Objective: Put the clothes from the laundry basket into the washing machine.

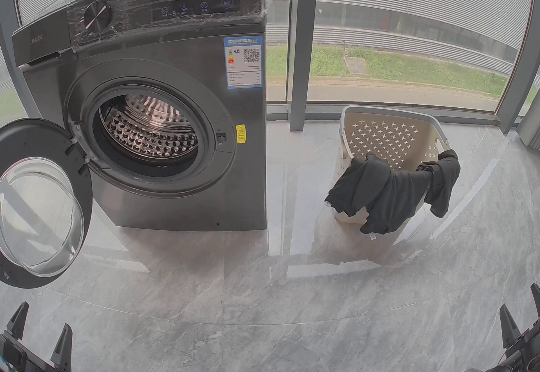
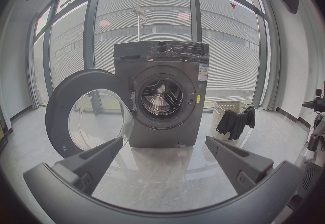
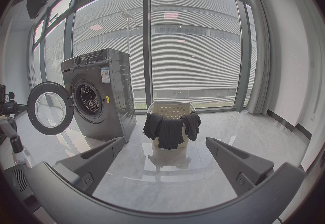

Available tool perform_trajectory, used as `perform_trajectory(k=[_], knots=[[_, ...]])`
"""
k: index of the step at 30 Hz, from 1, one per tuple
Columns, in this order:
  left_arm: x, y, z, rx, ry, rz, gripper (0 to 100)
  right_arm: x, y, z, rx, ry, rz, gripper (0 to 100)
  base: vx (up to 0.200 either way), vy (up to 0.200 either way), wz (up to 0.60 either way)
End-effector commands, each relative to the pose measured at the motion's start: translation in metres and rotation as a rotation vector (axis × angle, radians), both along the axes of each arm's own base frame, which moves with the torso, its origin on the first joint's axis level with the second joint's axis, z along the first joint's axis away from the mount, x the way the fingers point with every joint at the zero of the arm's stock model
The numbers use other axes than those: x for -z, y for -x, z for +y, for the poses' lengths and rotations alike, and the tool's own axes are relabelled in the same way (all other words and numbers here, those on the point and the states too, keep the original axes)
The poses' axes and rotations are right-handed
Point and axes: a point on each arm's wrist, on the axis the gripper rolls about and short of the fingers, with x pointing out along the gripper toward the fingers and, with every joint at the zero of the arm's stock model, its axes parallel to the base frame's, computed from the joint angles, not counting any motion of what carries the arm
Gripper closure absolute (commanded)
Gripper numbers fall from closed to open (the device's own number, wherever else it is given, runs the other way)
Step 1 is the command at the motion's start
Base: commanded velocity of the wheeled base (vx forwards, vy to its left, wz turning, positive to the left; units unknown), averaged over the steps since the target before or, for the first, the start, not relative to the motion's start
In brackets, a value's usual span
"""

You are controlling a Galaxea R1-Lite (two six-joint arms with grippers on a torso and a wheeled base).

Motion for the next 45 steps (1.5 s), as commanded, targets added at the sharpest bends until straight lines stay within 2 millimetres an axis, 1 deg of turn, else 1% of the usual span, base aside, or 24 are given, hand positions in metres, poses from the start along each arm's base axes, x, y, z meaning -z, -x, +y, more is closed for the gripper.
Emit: perform_trajectory(k=[1, 10, 22, 31, 43, 45], knots=[[0.0053, 0.0000, 0.0000, -0.001, -0.003, 0.000, 0, 0.0051, -0.0002, 0.0000, -0.003, -0.001, 0.002, 0, 0.000, -0.200, 0.00], [0.0053, 0.0000, 0.0002, -0.012, -0.002, 0.000, 0, 0.0051, -0.0002, 0.0000, -0.001, -0.001, 0.002, 0, 0.000, 0.000, 0.00], [0.0053, 0.0001, 0.0004, -0.018, 0.006, 0.000, 0, 0.0051, -0.0002, 0.0000, -0.001, 0.000, 0.002, 0, 0.000, -0.200, 0.00], [0.0053, 0.0000, 0.0002, -0.009, -0.005, 0.000, 0, 0.0051, -0.0002, 0.0000, -0.001, -0.001, 0.002, 0, 0.000, 0.000, 0.00], [0.0049, 0.0002, 0.0002, -0.009, 0.021, -0.002, 0, 0.0051, -0.0002, 0.0000, -0.003, 0.000, 0.002, 0, 0.200, 0.000, 0.00], [0.0049, 0.0002, 0.0002, -0.011, 0.024, -0.002, 0, 0.0051, -0.0002, 0.0000, -0.003, 0.000, 0.002, 0, 0.000, 0.000, 0.00]])
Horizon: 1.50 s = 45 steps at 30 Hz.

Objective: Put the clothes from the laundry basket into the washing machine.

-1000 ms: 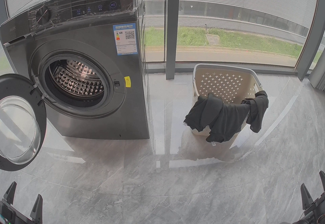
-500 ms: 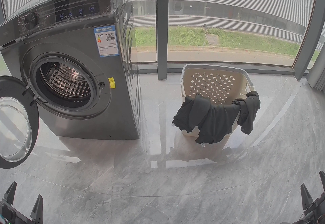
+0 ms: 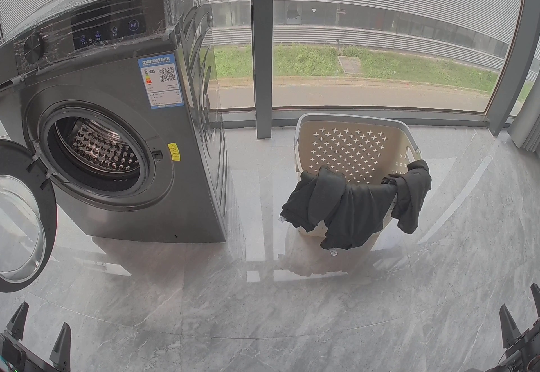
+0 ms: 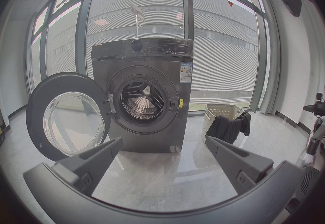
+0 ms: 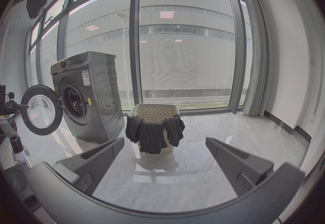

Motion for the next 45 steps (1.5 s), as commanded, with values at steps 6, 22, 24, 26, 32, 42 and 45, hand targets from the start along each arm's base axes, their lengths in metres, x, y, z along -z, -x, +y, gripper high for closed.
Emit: perform_trajectory(k=[6, 22, 24, 26, 32, 42, 45], knots=[[0.0048, 0.0002, 0.0000, 0.000, 0.002, -0.002, 0, 0.0052, -0.0001, 0.0000, -0.001, 0.000, 0.001, 0, 0.000, 0.000, 0.00], [0.0054, 0.0000, 0.0001, -0.008, -0.030, 0.002, 0, 0.0052, -0.0001, 0.0000, 0.000, -0.002, 0.001, 0, 0.000, -0.113, 0.00], [0.0054, 0.0000, 0.0000, -0.006, -0.037, 0.002, 0, 0.0052, -0.0001, 0.0000, -0.001, 0.000, 0.001, 0, 0.000, -0.200, 0.00], [0.0054, 0.0000, 0.0000, -0.008, -0.037, 0.002, 0, 0.0052, -0.0001, 0.0000, -0.001, 0.000, 0.001, 0, 0.000, -0.200, 0.00], [0.0053, 0.0001, 0.0001, -0.009, -0.020, 0.000, 0, 0.0052, -0.0001, 0.0000, -0.001, 0.000, 0.001, 0, 0.000, -0.200, 0.00], [0.0050, 0.0002, 0.0002, -0.006, 0.000, 0.000, 0, 0.0052, -0.0001, 0.0000, 0.000, 0.000, 0.001, 0, 0.000, -0.040, 0.00], [0.0050, 0.0002, 0.0002, -0.006, 0.000, 0.000, 0, 0.0052, -0.0001, 0.0000, -0.001, -0.002, 0.001, 0, 0.133, 0.000, 0.00]])
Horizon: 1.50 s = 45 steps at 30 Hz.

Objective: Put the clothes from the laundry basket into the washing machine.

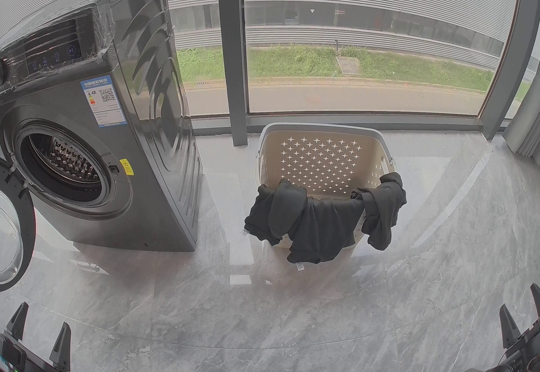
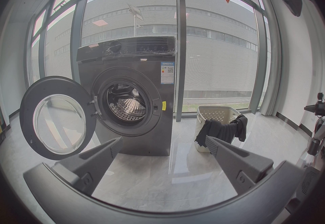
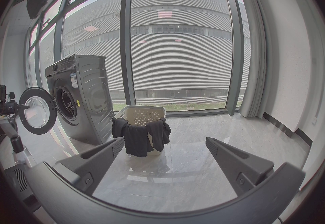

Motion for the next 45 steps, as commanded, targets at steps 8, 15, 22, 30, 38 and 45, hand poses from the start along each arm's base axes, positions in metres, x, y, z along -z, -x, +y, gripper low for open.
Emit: perform_trajectory(k=[8, 15, 22, 30, 38, 45], knots=[[0.0049, 0.0002, 0.0000, -0.002, 0.002, -0.002, 0, 0.0052, -0.0001, 0.0000, -0.001, 0.000, 0.001, 0, 0.175, 0.000, 0.00], [0.0049, 0.0002, 0.0000, -0.001, 0.005, -0.002, 0, 0.0052, -0.0001, 0.0000, 0.001, 0.000, 0.001, 0, 0.000, 0.000, 0.00], [0.0049, 0.0002, 0.0000, -0.001, 0.006, -0.002, 0, 0.0052, -0.0001, 0.0000, -0.001, 0.000, 0.001, 0, 0.000, -0.086, 0.00], [0.0049, 0.0002, 0.0000, -0.001, 0.006, -0.002, 0, 0.0052, -0.0001, 0.0000, -0.001, 0.000, 0.001, 0, 0.000, -0.150, 0.00], [0.0049, 0.0002, 0.0000, -0.002, 0.005, -0.002, 0, 0.0052, -0.0001, 0.0000, -0.001, 0.000, 0.001, 0, 0.000, 0.000, 0.00], [0.0049, 0.0002, 0.0000, -0.001, 0.005, -0.002, 0, 0.0052, -0.0001, 0.0000, -0.001, 0.000, 0.001, 0, 0.000, -0.143, 0.00]])
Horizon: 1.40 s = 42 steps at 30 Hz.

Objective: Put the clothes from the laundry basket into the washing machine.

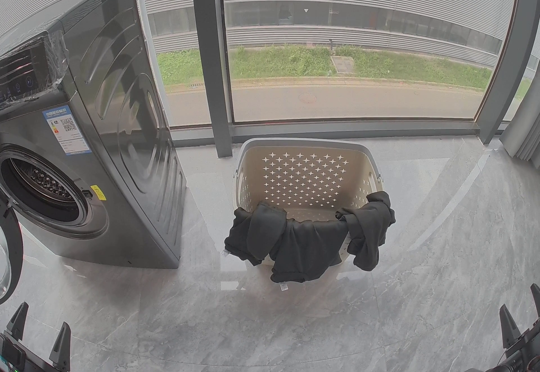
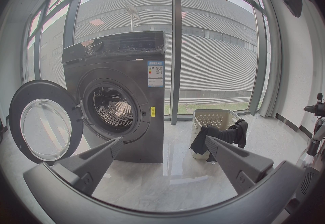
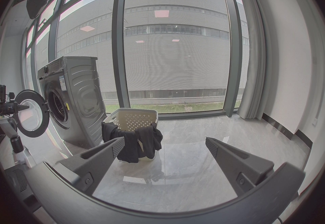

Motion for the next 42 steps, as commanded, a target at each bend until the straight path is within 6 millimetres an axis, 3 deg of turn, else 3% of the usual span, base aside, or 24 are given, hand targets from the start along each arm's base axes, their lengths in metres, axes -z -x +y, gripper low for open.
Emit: perform_trajectory(k=[1, 34, 42], knots=[[0.0049, 0.0002, 0.0000, 0.000, 0.001, -0.002, 0, 0.0052, -0.0001, 0.0000, -0.001, 0.000, 0.001, 0, 0.000, -0.200, 0.00], [0.0049, 0.0002, 0.0000, 0.000, -0.002, -0.002, 0, 0.0052, -0.0001, 0.0000, 0.002, -0.002, 0.001, 0, 0.018, 0.000, 0.00], [0.0049, 0.0002, 0.0000, -0.001, -0.005, -0.002, 0, 0.0054, -0.0001, -0.0002, 0.010, -0.008, 0.003, 0, 0.150, 0.000, 0.00]])
